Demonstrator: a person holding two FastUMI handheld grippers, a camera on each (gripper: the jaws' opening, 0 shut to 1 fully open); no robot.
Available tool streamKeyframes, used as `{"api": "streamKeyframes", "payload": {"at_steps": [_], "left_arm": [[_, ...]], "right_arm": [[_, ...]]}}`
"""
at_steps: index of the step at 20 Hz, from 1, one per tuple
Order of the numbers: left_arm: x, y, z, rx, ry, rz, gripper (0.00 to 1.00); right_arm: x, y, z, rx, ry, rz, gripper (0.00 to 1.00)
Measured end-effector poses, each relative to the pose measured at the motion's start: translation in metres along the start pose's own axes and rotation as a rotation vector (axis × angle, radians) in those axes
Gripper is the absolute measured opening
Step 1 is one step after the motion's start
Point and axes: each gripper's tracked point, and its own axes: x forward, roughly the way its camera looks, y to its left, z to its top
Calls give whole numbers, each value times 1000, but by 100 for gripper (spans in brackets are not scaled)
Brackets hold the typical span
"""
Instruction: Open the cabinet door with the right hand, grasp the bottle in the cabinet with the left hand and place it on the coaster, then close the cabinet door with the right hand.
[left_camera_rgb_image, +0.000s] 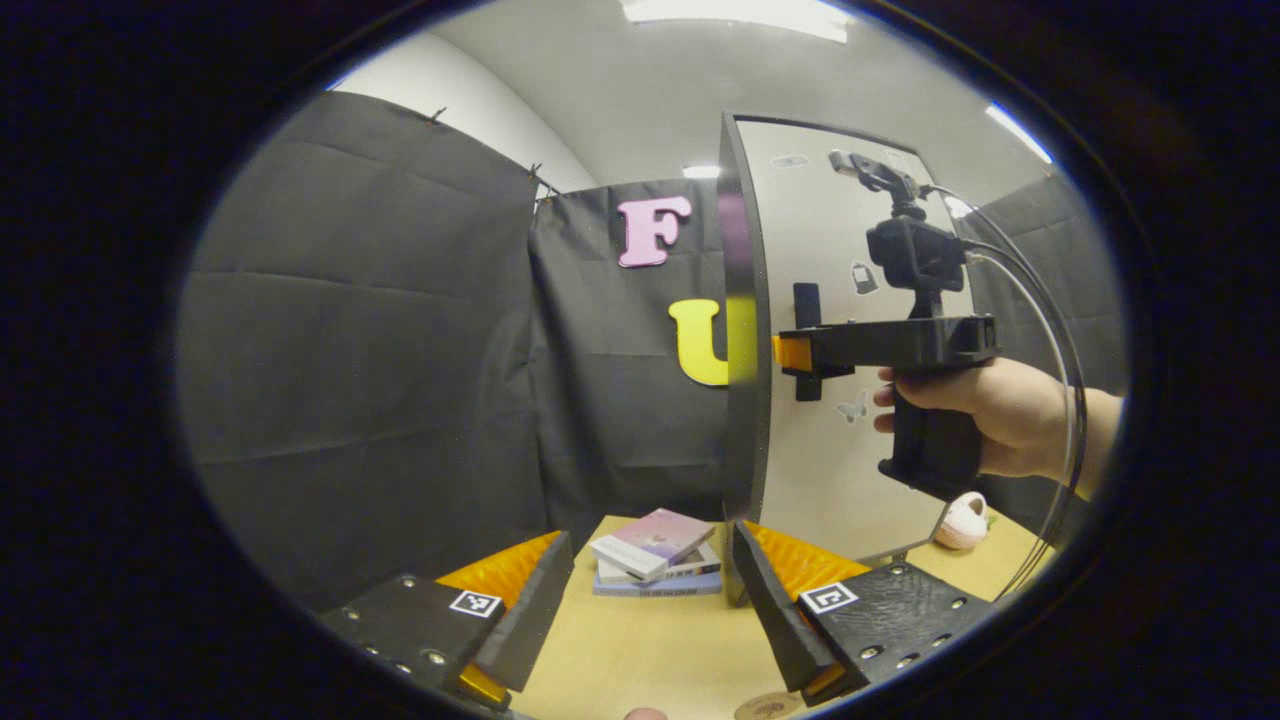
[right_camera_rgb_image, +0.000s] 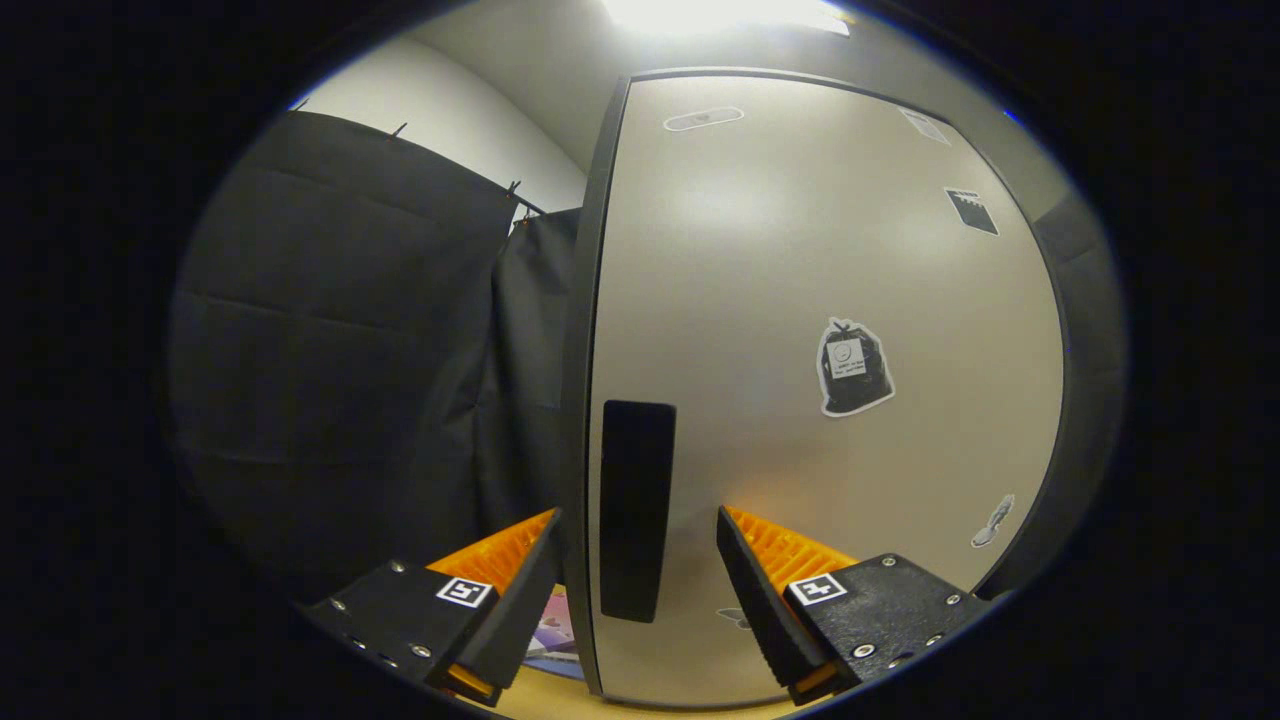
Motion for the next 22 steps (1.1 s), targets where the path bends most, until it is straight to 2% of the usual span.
{"api": "streamKeyframes", "payload": {"at_steps": [1, 2, 3, 4, 6, 9, 11, 18, 22], "left_arm": [[0, 3, -4, -7, 4, 1, 92], [2, 7, -7, -13, 9, 6, 92], [5, 9, -11, -23, 15, 8, 92], [7, 11, -12, -32, 18, 9, 92], [9, 16, -14, -42, 13, 9, 92], [14, 21, -19, -48, 11, 10, 92], [19, 21, -24, -55, 19, -2, 92], [12, 4, -23, -43, 15, -57, 92], [7, -6, -22, -22, 30, -51, 92]], "right_arm": [[4, 0, 2, -14, -9, -15, 82], [5, 10, 1, -17, -6, 10, 71], [-2, 9, 4, -20, 0, -8, 48], [5, 7, 0, -3, 21, -13, 36], [5, 10, -1, 17, 56, 9, 33], [2, 10, -1, 9, 39, 57, 21], [-2, 11, -1, -1, 48, 72, 18], [-25, 15, 2, -3, 80, 147, 18], [-40, 17, 7, 1, 88, 203, 18]]}}
